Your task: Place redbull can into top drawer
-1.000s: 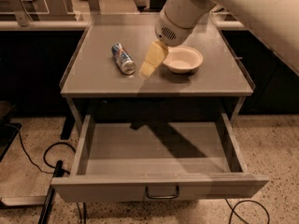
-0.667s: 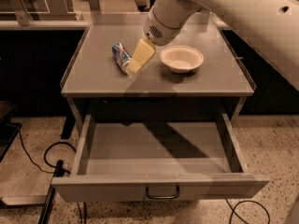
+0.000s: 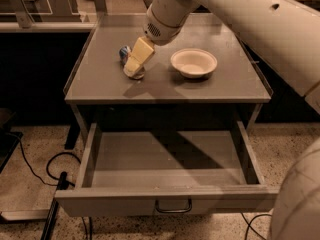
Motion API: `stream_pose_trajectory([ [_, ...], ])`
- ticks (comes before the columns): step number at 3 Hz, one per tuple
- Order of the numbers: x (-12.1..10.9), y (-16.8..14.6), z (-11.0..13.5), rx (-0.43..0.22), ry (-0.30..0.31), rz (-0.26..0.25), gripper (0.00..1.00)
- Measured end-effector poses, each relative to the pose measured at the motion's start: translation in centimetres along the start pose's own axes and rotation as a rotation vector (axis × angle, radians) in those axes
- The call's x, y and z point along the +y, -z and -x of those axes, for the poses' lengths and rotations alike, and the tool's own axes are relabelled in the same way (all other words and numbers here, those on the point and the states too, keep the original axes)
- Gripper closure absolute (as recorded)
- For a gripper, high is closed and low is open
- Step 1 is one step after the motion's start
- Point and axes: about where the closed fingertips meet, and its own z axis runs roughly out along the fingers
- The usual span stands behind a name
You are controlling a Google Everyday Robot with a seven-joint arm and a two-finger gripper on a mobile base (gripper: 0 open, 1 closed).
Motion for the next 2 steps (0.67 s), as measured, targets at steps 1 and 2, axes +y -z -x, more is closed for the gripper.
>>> stream_pose_trajectory([
  [1,0.1,-0.5,0.3,-0.015,0.003,0.005,0.00],
  [2,-0.7,-2.2,2.6,-0.053,-0.032,-0.013,0.00],
])
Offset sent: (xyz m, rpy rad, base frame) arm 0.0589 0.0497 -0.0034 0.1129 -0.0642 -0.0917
